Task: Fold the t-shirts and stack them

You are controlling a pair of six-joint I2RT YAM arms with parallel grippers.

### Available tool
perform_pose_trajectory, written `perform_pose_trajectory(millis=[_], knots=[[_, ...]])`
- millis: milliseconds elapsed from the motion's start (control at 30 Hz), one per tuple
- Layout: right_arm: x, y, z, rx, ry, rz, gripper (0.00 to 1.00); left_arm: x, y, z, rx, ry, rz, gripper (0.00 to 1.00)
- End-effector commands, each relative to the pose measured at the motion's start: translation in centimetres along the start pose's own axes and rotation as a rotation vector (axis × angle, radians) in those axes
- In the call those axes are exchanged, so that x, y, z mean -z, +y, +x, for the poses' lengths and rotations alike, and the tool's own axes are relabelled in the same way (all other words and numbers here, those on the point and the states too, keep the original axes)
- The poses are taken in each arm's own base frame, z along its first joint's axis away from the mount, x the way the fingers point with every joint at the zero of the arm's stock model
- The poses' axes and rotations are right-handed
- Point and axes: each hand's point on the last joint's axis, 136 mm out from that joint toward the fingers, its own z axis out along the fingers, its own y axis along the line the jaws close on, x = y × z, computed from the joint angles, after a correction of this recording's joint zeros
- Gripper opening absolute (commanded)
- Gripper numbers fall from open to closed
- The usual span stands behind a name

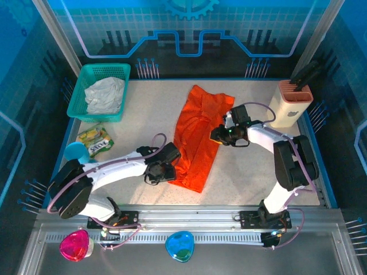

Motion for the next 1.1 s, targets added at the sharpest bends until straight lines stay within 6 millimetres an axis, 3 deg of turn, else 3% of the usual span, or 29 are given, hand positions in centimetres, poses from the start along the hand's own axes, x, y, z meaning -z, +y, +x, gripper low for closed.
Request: perform_pose_trajectory(millis=[0, 67, 233, 400, 567, 700, 900, 1067], knots=[[-1.8, -1.2, 0.1, -0.037, 0.023, 0.036, 0.30, 0.9, -1.3, -0.2, -0.039, -0.072, 0.046, 0.53], [-2.6, -1.8, -0.1, -0.050, 0.043, 0.055, 0.30, 1.1, -1.7, -0.6, -0.129, -0.116, 0.026, 0.52], [-4.3, -2.7, -1.1, -0.065, 0.088, 0.088, 0.29, 0.4, -0.3, -1.9, -0.176, -0.165, -0.102, 0.48], [-4.6, -3.6, -2.6, -0.069, 0.090, 0.120, 0.29, -1.4, -1.9, -2.6, -0.186, -0.141, -0.099, 0.44], [-3.6, -4.3, -4.2, -0.056, 0.096, 0.143, 0.29, -2.3, -4.6, -3.4, -0.213, -0.129, -0.069, 0.37], [-2.0, -5.1, -5.4, -0.039, 0.086, 0.171, 0.29, -1.4, -6.0, -4.1, -0.283, -0.169, -0.026, 0.38], [-1.0, -5.1, -6.1, -0.018, 0.090, 0.173, 0.29, -0.6, -6.4, -3.9, -0.517, -0.188, -0.042, 0.39], [-1.2, -5.2, -5.9, -0.020, 0.101, 0.166, 0.29, -0.5, -4.5, -2.6, -0.661, -0.147, -0.127, 0.47]])
